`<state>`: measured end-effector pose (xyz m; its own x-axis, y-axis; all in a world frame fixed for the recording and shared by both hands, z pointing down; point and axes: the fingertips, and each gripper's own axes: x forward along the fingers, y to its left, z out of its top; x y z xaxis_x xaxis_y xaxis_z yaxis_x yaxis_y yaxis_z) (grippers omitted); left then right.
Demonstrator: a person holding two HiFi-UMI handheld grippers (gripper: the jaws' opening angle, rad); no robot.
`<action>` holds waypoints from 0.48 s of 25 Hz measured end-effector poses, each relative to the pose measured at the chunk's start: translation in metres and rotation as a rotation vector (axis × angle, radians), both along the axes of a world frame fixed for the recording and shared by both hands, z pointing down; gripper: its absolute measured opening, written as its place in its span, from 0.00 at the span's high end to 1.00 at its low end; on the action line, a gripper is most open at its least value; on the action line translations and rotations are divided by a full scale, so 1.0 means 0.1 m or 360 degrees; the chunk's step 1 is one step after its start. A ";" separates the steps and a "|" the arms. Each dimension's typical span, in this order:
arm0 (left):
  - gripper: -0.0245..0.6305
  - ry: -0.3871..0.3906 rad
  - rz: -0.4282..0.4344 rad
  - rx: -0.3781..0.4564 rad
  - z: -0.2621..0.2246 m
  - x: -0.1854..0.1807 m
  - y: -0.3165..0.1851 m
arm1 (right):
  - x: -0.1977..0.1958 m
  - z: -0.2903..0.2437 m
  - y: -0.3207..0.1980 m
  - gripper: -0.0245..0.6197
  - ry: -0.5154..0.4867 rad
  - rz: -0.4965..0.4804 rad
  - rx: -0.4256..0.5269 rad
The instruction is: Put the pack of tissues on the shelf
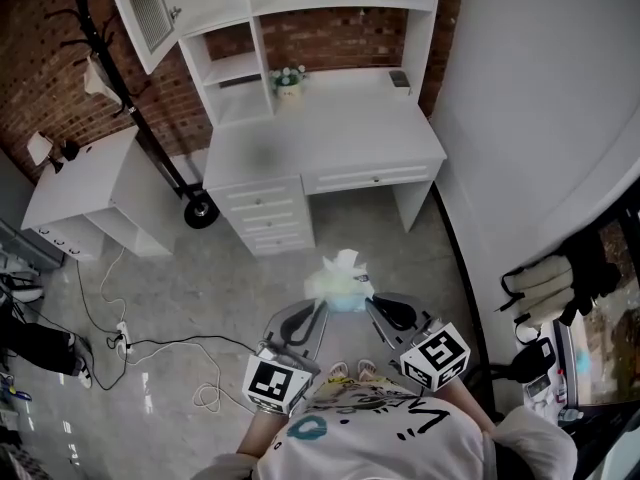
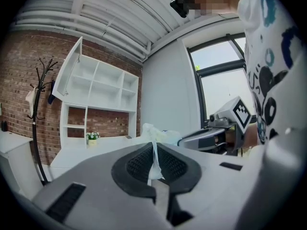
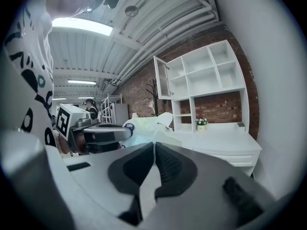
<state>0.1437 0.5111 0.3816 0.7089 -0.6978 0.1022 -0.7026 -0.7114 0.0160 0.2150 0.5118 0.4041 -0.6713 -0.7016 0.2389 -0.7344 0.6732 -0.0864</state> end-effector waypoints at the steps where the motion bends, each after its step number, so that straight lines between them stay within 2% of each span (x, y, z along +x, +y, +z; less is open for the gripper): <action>1: 0.92 0.0001 -0.0005 0.0005 0.01 -0.04 -0.01 | -0.04 0.01 -0.01 0.91 -0.0001 -0.0004 0.0003; 12: 0.92 0.0002 -0.0080 -0.0019 0.12 -0.37 -0.06 | -0.39 0.15 -0.08 0.91 0.0009 -0.0042 -0.0051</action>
<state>0.1064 0.5047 0.3934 0.6733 -0.7312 0.1096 -0.7373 -0.6751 0.0253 0.1762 0.5036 0.4190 -0.6881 -0.6755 0.2648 -0.7168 0.6895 -0.1039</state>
